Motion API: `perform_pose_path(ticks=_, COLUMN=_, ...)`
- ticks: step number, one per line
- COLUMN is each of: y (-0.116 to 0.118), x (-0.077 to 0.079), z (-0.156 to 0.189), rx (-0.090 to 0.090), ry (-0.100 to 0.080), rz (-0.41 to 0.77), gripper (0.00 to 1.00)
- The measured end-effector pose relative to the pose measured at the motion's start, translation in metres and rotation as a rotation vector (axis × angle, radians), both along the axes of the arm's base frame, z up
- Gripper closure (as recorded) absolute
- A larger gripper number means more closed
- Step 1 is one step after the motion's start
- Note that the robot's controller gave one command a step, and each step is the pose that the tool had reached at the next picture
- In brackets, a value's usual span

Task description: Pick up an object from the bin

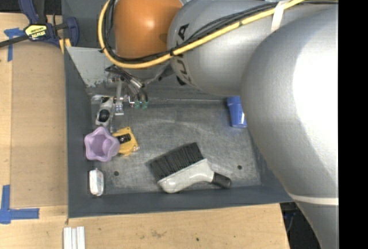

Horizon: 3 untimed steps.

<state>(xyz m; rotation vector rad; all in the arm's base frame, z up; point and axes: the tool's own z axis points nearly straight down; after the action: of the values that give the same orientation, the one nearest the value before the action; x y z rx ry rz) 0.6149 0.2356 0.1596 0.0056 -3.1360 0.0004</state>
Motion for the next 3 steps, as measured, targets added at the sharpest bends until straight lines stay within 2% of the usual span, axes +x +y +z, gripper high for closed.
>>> perform_pose_path(ticks=1, y=-0.001, x=0.002, z=0.005, rx=0.002, ry=-0.008, rz=-0.003, gripper=0.0)
perform_pose_path(ticks=2, y=0.0, x=-0.009, z=-0.065, rx=0.019, ry=-0.067, rz=-0.036, gripper=1.0)
perform_pose_path(ticks=3, y=0.0, x=-0.009, z=-0.065, rx=0.019, ry=-0.066, rz=-0.036, gripper=1.0)
